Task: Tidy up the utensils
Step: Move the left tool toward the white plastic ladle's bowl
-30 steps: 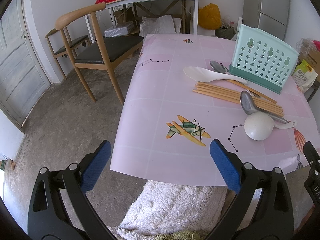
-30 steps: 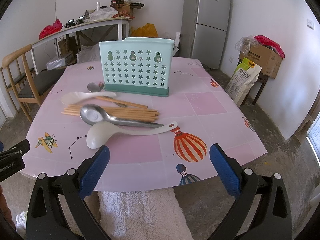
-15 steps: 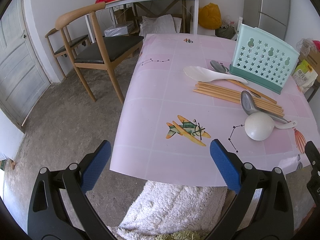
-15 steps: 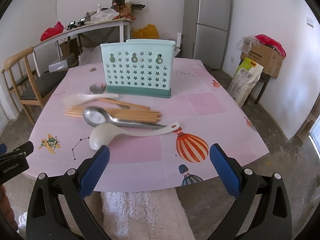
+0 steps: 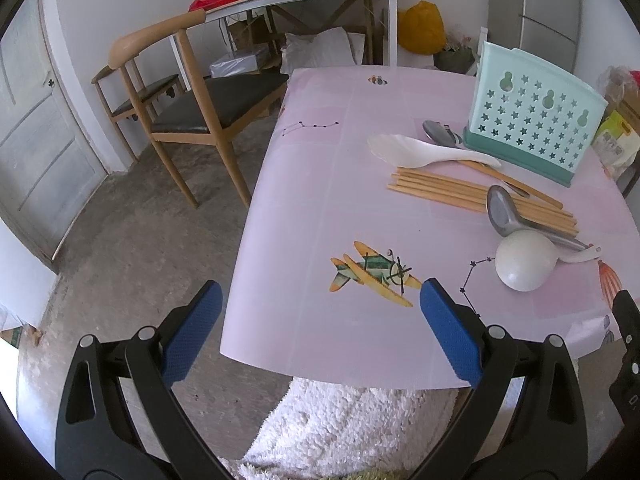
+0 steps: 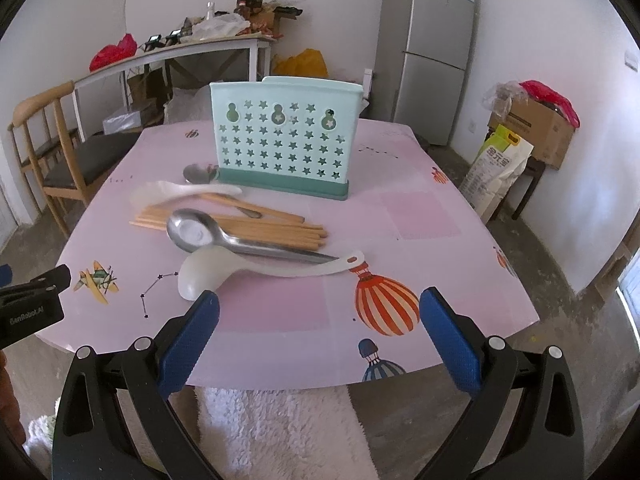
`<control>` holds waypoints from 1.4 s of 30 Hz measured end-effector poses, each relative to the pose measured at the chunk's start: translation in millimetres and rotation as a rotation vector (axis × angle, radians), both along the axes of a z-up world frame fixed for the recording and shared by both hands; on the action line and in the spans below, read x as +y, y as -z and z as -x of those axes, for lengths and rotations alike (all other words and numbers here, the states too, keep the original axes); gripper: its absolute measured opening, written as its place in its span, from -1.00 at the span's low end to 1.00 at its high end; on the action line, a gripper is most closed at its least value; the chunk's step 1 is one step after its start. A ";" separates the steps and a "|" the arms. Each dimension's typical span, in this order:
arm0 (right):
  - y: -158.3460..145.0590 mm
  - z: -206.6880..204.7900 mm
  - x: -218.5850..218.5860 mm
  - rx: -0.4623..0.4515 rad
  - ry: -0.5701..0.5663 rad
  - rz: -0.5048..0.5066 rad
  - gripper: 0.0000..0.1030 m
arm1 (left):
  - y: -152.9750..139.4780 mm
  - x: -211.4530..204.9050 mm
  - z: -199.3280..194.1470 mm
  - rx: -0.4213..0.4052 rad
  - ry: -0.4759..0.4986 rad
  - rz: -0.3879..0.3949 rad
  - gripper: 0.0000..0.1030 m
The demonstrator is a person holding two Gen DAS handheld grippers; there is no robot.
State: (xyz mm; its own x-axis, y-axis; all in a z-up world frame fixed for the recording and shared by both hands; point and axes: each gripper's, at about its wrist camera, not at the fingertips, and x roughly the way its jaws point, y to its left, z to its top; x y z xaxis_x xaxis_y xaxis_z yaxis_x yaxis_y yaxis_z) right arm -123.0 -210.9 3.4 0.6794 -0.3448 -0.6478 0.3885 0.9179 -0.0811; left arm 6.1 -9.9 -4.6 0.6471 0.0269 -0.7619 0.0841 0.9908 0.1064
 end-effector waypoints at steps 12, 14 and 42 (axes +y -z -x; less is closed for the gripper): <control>17.9 -24.0 -5.1 0.089 -0.032 -0.035 0.89 | 8.2 -3.5 -18.4 0.049 0.003 -0.024 0.86; 21.9 -29.1 -7.3 0.106 -0.034 -0.044 0.89 | 11.0 -4.6 -22.4 0.061 0.002 -0.028 0.86; 61.9 -61.8 -34.3 0.220 -0.128 -0.187 0.89 | 44.5 -22.4 -43.7 0.125 0.136 0.037 0.86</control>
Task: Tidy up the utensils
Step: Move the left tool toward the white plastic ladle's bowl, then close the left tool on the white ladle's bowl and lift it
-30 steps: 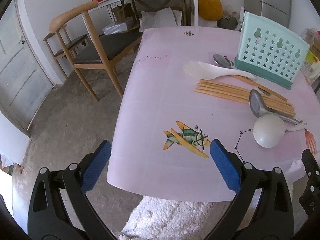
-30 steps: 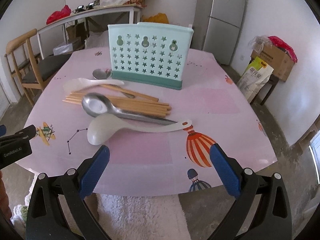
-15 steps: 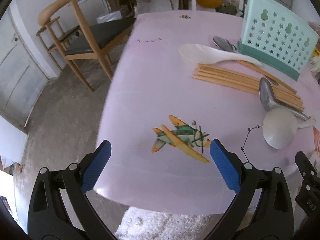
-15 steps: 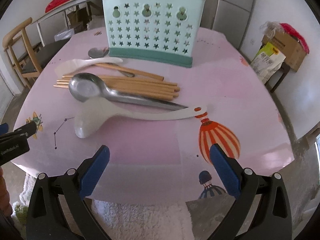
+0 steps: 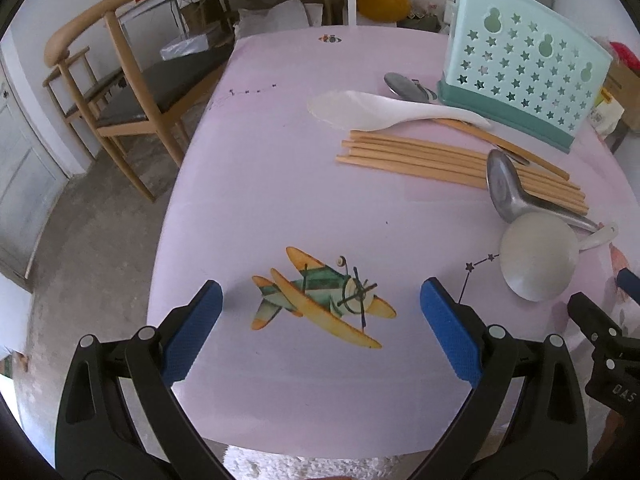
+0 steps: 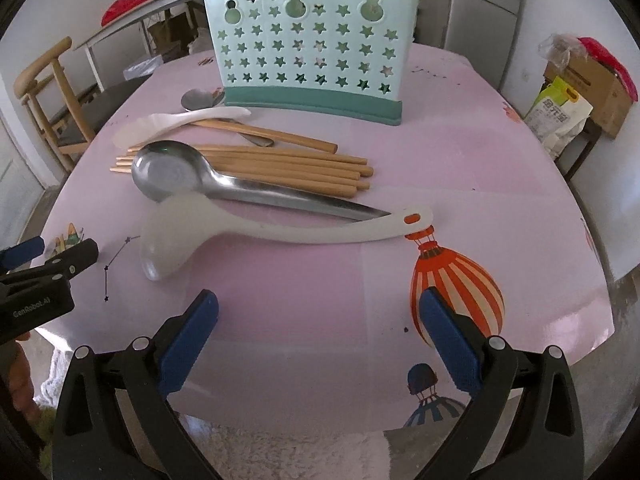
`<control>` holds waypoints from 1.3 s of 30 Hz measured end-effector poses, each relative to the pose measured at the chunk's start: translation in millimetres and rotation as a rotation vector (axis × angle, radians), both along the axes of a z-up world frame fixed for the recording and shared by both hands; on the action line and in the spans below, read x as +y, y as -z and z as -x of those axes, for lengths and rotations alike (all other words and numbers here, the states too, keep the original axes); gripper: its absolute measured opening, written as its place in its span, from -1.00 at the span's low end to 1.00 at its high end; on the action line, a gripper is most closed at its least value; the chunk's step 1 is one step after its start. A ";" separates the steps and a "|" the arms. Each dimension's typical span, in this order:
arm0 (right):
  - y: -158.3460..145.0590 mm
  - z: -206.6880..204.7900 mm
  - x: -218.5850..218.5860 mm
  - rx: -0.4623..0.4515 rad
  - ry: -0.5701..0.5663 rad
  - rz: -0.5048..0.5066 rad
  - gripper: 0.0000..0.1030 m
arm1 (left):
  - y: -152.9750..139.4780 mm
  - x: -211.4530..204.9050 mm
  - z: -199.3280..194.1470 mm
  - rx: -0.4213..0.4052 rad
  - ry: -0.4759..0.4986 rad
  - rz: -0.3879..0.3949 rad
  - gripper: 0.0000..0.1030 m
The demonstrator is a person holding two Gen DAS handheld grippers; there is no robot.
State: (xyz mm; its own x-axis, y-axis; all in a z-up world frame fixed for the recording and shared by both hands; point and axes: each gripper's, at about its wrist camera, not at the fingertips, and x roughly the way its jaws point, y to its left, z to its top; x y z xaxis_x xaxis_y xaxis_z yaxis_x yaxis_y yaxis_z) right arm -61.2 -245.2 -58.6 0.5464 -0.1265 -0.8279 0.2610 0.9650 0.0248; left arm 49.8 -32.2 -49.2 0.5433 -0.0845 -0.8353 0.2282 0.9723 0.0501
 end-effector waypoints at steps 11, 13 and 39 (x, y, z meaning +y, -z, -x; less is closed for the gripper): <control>-2.7 -0.8 -3.9 0.021 -0.041 0.001 0.89 | -20.3 -11.5 10.3 -0.132 0.215 -0.020 0.83; -4.2 0.9 -6.5 0.020 -0.044 0.013 0.89 | -27.5 -20.4 20.7 -0.171 0.323 0.006 0.77; -7.9 17.2 -48.1 -0.027 0.007 -0.107 0.89 | -24.9 -94.9 53.0 -0.226 0.706 -0.116 -0.95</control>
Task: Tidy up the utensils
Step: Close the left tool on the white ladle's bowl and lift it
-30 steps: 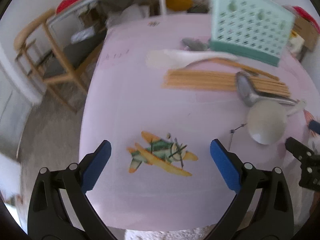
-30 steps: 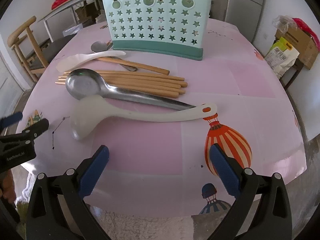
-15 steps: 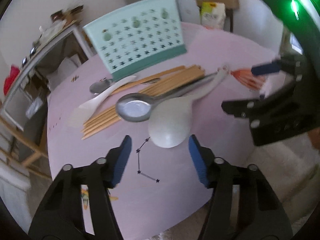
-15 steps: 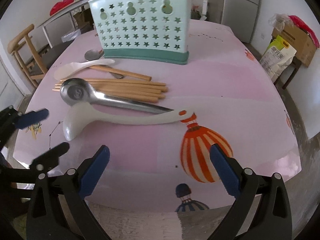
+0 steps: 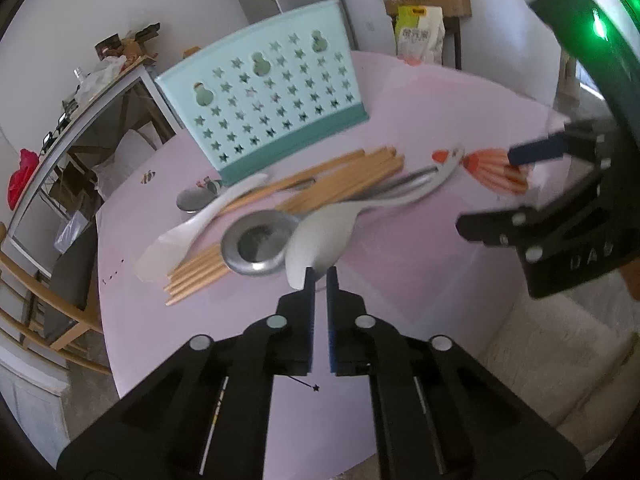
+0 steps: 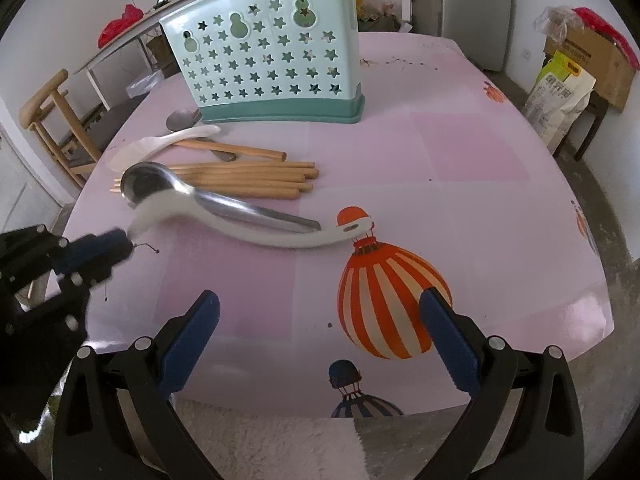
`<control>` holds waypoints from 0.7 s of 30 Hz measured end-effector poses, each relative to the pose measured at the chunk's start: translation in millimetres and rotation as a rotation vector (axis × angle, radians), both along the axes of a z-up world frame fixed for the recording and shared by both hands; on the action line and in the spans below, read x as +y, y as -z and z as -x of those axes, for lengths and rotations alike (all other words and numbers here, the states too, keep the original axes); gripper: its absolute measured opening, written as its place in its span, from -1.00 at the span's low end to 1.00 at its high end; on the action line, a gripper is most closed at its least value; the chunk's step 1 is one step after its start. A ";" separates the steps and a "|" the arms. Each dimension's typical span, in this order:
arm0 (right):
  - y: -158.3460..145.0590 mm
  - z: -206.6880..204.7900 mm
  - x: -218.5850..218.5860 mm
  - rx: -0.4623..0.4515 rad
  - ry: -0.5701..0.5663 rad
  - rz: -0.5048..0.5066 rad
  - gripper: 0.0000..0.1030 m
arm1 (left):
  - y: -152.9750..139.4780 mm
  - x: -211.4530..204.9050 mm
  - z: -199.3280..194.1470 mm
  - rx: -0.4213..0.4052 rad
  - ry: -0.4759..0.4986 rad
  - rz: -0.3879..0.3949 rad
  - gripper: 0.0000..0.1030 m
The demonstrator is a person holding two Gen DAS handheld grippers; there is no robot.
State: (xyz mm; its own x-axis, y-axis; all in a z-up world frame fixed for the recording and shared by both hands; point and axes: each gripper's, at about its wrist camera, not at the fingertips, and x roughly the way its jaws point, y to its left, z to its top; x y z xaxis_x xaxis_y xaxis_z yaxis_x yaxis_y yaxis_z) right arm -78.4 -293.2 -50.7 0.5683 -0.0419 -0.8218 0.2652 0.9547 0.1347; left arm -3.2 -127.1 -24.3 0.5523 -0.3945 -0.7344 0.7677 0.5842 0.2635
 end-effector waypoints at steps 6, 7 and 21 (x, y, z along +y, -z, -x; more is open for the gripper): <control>0.8 -0.9 -2.3 0.001 -0.007 -0.010 0.89 | -6.5 7.4 -18.9 0.063 -0.051 0.081 -0.96; 0.7 -0.9 -2.2 0.001 -0.011 -0.006 0.89 | -7.0 7.4 -19.6 0.065 -0.048 0.088 -0.96; 2.2 -3.5 -1.2 0.009 -0.034 0.002 0.89 | 23.0 -24.3 5.0 -0.119 0.160 -0.125 0.03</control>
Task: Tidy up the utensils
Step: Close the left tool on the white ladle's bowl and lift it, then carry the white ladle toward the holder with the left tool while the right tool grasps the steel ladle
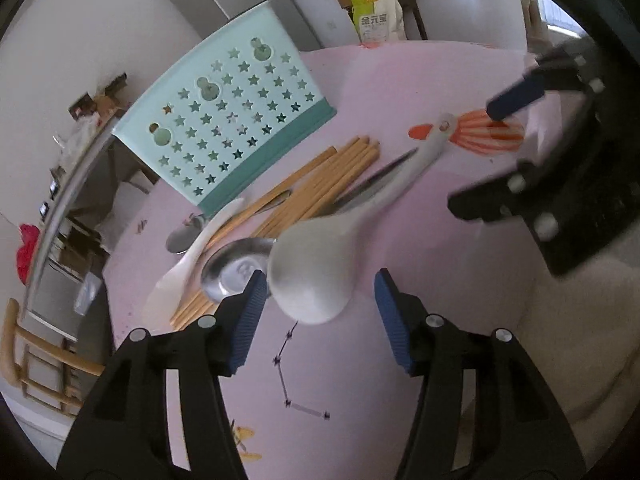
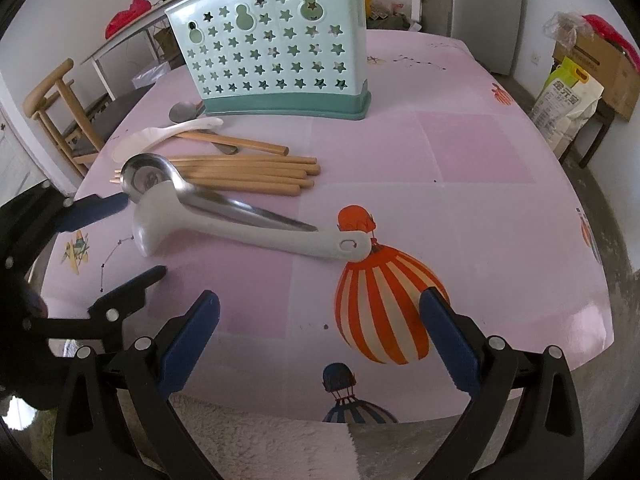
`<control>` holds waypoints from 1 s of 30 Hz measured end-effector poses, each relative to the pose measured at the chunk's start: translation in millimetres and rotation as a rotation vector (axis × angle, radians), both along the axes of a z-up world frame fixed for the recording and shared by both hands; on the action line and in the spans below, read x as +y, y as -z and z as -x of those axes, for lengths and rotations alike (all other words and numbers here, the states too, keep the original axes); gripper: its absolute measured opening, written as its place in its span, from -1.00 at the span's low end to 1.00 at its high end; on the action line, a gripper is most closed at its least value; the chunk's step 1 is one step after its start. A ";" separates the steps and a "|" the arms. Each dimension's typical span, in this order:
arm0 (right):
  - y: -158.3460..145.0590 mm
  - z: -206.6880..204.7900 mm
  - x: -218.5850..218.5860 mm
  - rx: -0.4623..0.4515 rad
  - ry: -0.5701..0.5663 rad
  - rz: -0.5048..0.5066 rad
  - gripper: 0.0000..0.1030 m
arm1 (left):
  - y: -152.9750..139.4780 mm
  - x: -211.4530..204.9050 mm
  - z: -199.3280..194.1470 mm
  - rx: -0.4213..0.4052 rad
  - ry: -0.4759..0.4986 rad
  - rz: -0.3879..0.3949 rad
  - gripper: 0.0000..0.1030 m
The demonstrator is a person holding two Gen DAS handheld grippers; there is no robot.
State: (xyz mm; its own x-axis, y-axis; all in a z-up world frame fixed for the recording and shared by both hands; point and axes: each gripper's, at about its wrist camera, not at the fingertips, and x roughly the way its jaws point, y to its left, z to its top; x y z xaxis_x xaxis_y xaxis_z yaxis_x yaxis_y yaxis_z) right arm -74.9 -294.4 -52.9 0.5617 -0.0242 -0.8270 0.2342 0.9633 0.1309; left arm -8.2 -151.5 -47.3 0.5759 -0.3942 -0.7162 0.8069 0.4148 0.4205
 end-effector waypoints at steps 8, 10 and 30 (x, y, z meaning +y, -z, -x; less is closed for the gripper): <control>-0.1 0.7 -1.2 -0.005 -0.003 -0.007 0.89 | -10.1 -1.7 -17.6 0.026 -0.010 0.038 -0.68; -0.3 1.1 -1.7 -0.007 -0.002 -0.010 0.89 | -16.7 0.2 -18.6 0.033 -0.015 0.046 -0.90; 3.6 1.4 -3.5 -0.001 0.026 0.040 0.89 | -0.6 19.7 -45.5 0.233 -0.131 0.253 -0.77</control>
State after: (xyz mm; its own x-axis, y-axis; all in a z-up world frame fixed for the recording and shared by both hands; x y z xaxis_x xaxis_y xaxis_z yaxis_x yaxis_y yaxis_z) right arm -76.3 -297.9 -56.4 0.5615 -0.0715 -0.8244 0.2587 0.9615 0.0929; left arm 37.3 -131.8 -46.7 0.4658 -0.5095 -0.7235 0.8022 0.5882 0.1023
